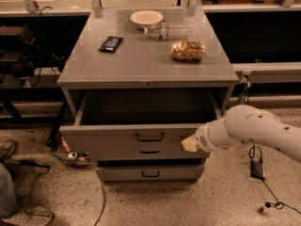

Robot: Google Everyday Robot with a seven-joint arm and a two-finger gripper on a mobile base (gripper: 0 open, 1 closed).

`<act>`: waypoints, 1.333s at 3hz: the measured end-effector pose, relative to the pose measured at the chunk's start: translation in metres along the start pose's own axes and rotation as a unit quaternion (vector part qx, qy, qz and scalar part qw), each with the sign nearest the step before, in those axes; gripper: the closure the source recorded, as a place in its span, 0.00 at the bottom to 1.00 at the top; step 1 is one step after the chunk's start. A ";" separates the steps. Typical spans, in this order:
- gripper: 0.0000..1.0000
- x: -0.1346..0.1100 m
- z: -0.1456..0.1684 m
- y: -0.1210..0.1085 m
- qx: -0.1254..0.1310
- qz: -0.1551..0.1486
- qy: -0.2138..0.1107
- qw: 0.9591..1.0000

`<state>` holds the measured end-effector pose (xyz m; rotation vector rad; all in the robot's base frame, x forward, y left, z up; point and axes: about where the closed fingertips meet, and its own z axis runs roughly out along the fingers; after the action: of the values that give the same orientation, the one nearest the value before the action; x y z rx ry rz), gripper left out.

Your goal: Close top drawer

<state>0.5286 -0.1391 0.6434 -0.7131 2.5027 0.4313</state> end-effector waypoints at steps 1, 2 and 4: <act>1.00 -0.049 0.031 0.000 -0.020 -0.032 -0.033 0.999; 1.00 -0.078 0.046 0.002 -0.030 -0.051 -0.051 0.997; 1.00 -0.095 0.043 -0.006 -0.020 -0.067 -0.072 0.995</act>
Offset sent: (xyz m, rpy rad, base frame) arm 0.0946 0.0681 0.0059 0.0806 -0.1263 0.1282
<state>0.6187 -0.0878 0.6580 -0.8302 2.3012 0.4667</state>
